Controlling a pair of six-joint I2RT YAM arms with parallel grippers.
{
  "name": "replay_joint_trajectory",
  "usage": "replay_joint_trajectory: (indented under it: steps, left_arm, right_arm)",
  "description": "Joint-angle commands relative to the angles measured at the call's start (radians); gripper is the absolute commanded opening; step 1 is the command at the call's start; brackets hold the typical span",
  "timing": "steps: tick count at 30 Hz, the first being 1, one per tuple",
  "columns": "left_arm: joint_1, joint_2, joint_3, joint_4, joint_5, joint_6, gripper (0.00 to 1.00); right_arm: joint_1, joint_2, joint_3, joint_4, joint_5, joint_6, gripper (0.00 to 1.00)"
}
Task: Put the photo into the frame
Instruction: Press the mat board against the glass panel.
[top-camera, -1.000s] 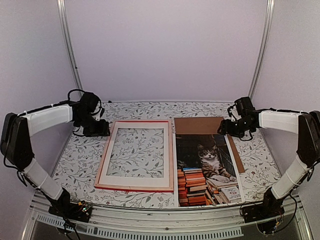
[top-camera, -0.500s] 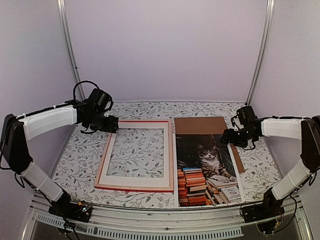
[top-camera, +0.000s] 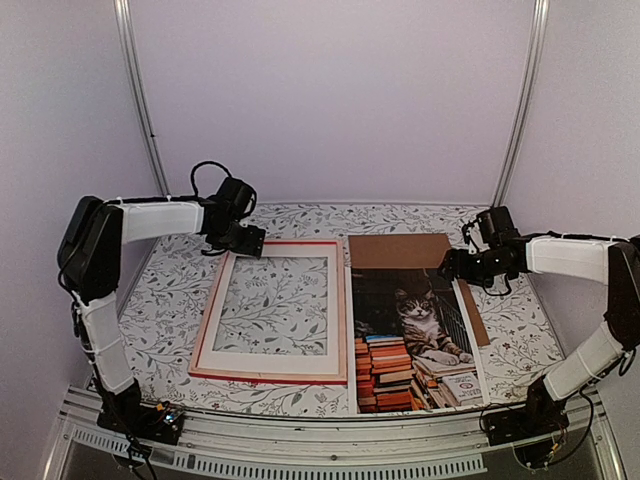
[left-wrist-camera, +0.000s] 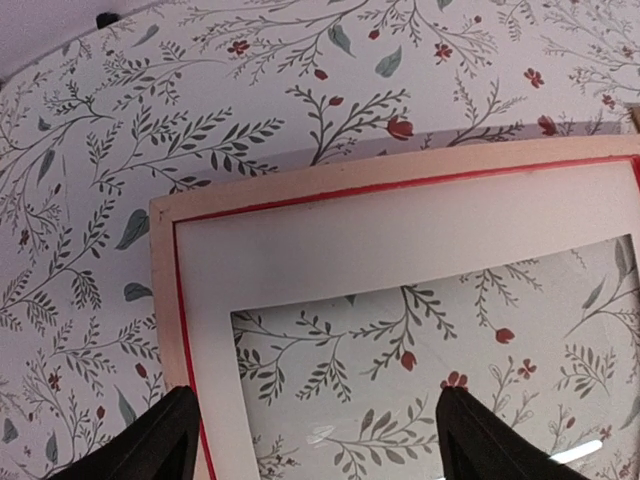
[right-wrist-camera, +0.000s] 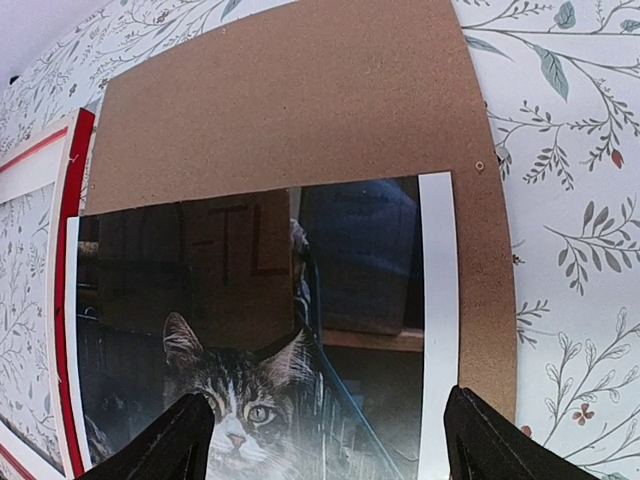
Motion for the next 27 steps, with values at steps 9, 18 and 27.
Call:
replay_joint_trajectory:
  steps: [9,18,27]
  left_arm:
    - [0.095,0.236,0.160,0.061,0.151,0.035,0.84]
    - [0.116,0.269,0.146,0.076,0.210,-0.003,0.84]
    - [0.146,0.256,0.091,0.108,0.290,-0.043,0.84]
  right_arm:
    - [0.007,-0.013,0.017,0.019,-0.008,-0.004,0.83]
    - [0.006,-0.004,0.022,0.016,-0.024,0.003,0.83]
    - [0.006,-0.019,0.006,0.010,-0.019,0.006,0.83]
